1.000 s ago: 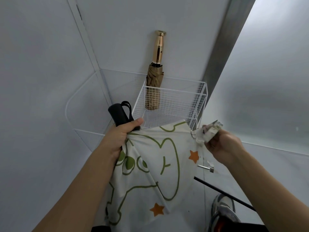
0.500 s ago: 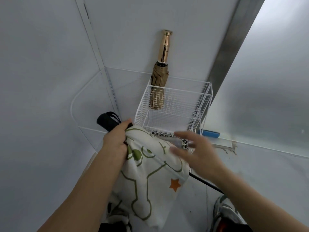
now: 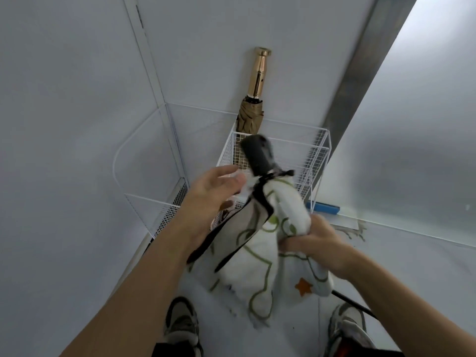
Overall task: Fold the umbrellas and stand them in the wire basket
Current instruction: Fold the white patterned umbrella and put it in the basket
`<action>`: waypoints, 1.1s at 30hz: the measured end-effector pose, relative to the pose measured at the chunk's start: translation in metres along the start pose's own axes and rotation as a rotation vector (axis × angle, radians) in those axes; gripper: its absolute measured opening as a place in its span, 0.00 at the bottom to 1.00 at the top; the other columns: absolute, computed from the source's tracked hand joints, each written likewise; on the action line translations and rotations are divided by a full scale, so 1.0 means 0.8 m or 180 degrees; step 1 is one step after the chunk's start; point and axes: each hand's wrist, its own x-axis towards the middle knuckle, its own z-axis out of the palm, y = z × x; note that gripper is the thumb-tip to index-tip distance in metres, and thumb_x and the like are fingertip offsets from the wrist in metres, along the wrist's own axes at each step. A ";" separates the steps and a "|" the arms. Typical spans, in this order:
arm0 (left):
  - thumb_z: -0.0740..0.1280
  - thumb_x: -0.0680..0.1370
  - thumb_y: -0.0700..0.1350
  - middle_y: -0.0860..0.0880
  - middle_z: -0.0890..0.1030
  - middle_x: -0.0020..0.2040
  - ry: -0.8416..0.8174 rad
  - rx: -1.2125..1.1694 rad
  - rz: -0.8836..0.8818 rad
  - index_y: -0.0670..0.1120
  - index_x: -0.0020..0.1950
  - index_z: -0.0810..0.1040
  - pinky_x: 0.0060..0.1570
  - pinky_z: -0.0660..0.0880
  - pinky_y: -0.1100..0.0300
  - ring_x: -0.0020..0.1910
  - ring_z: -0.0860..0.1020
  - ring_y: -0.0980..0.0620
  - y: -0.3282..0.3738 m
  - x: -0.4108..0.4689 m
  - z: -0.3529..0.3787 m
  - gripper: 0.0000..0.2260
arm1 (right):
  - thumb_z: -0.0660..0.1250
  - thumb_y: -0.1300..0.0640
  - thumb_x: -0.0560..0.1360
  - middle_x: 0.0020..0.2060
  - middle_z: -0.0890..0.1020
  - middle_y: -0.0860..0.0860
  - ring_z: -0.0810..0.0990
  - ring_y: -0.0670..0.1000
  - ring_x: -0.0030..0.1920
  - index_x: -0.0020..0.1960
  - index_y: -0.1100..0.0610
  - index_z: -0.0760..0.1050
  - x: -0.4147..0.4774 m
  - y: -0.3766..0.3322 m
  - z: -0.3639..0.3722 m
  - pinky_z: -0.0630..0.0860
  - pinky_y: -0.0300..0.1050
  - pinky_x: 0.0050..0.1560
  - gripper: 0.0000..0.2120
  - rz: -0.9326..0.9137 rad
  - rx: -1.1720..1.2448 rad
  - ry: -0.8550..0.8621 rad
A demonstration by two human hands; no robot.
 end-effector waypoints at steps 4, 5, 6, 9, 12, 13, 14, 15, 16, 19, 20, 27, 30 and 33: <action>0.81 0.63 0.57 0.56 0.81 0.56 -0.0873 0.1363 0.0563 0.57 0.55 0.80 0.60 0.73 0.58 0.58 0.79 0.57 -0.007 -0.020 -0.014 0.23 | 0.80 0.65 0.63 0.41 0.87 0.53 0.86 0.56 0.43 0.48 0.58 0.82 0.005 0.009 -0.031 0.83 0.57 0.47 0.15 0.0008 0.0345 0.0824; 0.81 0.63 0.55 0.58 0.79 0.57 -0.0982 0.1731 0.0582 0.56 0.52 0.81 0.59 0.72 0.62 0.57 0.78 0.60 -0.012 -0.025 -0.007 0.21 | 0.81 0.63 0.62 0.41 0.87 0.53 0.85 0.57 0.44 0.48 0.58 0.82 0.006 0.010 -0.033 0.82 0.57 0.47 0.17 0.0006 0.0369 0.0928; 0.81 0.65 0.52 0.58 0.78 0.58 -0.0954 0.2178 0.0727 0.53 0.49 0.81 0.59 0.71 0.64 0.57 0.76 0.60 -0.020 -0.025 -0.002 0.16 | 0.82 0.61 0.60 0.42 0.87 0.54 0.85 0.58 0.44 0.49 0.58 0.81 0.006 0.010 -0.034 0.82 0.57 0.47 0.19 0.0013 0.0379 0.0999; 0.78 0.70 0.47 0.53 0.76 0.59 -0.0495 0.3270 0.1347 0.48 0.40 0.82 0.59 0.71 0.51 0.57 0.74 0.53 -0.035 -0.015 -0.004 0.07 | 0.81 0.64 0.62 0.43 0.87 0.52 0.86 0.56 0.45 0.51 0.58 0.81 0.007 0.014 -0.035 0.83 0.55 0.46 0.20 -0.0059 0.0496 0.1154; 0.76 0.71 0.49 0.55 0.76 0.56 0.0066 0.3551 0.1228 0.54 0.36 0.76 0.56 0.71 0.53 0.56 0.71 0.55 -0.030 -0.003 -0.029 0.10 | 0.80 0.66 0.63 0.45 0.87 0.51 0.86 0.53 0.45 0.54 0.58 0.80 0.006 0.013 -0.042 0.83 0.48 0.42 0.21 -0.0215 0.0606 0.1314; 0.76 0.71 0.50 0.56 0.75 0.55 0.0149 0.3647 0.1101 0.55 0.37 0.76 0.55 0.70 0.54 0.56 0.71 0.56 -0.030 -0.002 -0.035 0.10 | 0.79 0.66 0.63 0.45 0.87 0.50 0.86 0.52 0.45 0.54 0.58 0.79 0.006 0.013 -0.044 0.82 0.44 0.40 0.21 -0.0273 0.0610 0.1348; 0.75 0.72 0.51 0.56 0.75 0.54 0.0185 0.3787 0.0979 0.55 0.37 0.77 0.53 0.70 0.56 0.56 0.71 0.56 -0.030 -0.001 -0.038 0.09 | 0.79 0.67 0.63 0.45 0.87 0.50 0.86 0.51 0.45 0.54 0.58 0.79 0.006 0.013 -0.046 0.82 0.42 0.39 0.21 -0.0324 0.0604 0.1379; 0.75 0.73 0.51 0.57 0.75 0.53 0.0235 0.3888 0.0908 0.54 0.39 0.78 0.51 0.69 0.57 0.55 0.72 0.55 -0.030 0.000 -0.040 0.07 | 0.79 0.67 0.64 0.45 0.87 0.50 0.86 0.51 0.45 0.54 0.58 0.79 0.007 0.014 -0.047 0.82 0.43 0.40 0.21 -0.0374 0.0561 0.1402; 0.74 0.73 0.50 0.57 0.74 0.51 0.0345 0.3873 0.0936 0.54 0.40 0.79 0.49 0.69 0.58 0.54 0.73 0.53 -0.031 0.001 -0.041 0.05 | 0.79 0.67 0.64 0.46 0.87 0.50 0.86 0.51 0.46 0.54 0.57 0.79 0.006 0.013 -0.047 0.82 0.45 0.42 0.21 -0.0417 0.0511 0.1414; 0.73 0.71 0.51 0.57 0.77 0.46 0.0542 0.2843 0.1265 0.55 0.46 0.80 0.45 0.74 0.57 0.48 0.77 0.53 -0.019 -0.006 -0.035 0.07 | 0.78 0.70 0.65 0.45 0.87 0.49 0.86 0.51 0.47 0.53 0.58 0.80 0.005 0.014 -0.047 0.82 0.44 0.43 0.20 -0.0564 0.0505 0.1383; 0.74 0.70 0.52 0.58 0.78 0.46 0.0297 0.2443 0.1272 0.57 0.49 0.79 0.47 0.76 0.58 0.47 0.78 0.56 -0.014 -0.011 -0.032 0.10 | 0.77 0.71 0.65 0.44 0.87 0.49 0.86 0.50 0.46 0.53 0.59 0.80 0.004 0.013 -0.046 0.82 0.41 0.40 0.19 -0.0594 0.0563 0.1353; 0.72 0.73 0.34 0.52 0.81 0.37 0.0802 0.2184 0.1546 0.47 0.41 0.81 0.34 0.76 0.62 0.35 0.78 0.55 -0.014 -0.010 -0.024 0.08 | 0.75 0.75 0.65 0.46 0.87 0.52 0.86 0.53 0.48 0.53 0.62 0.80 0.001 0.015 -0.051 0.83 0.44 0.44 0.19 -0.0625 0.0682 0.1155; 0.71 0.74 0.33 0.45 0.81 0.43 0.1152 0.1314 0.1484 0.47 0.45 0.81 0.37 0.76 0.68 0.39 0.79 0.56 -0.003 -0.011 -0.023 0.08 | 0.74 0.75 0.66 0.44 0.87 0.52 0.86 0.53 0.46 0.50 0.61 0.81 -0.002 0.011 -0.052 0.82 0.44 0.44 0.16 -0.0692 0.0575 0.1100; 0.73 0.75 0.44 0.48 0.82 0.51 0.0715 0.1288 0.1068 0.52 0.53 0.81 0.50 0.79 0.58 0.52 0.80 0.52 -0.004 -0.013 -0.020 0.08 | 0.72 0.76 0.67 0.44 0.87 0.54 0.86 0.56 0.46 0.47 0.59 0.82 -0.002 0.009 -0.051 0.81 0.51 0.45 0.15 -0.0680 0.0554 0.0930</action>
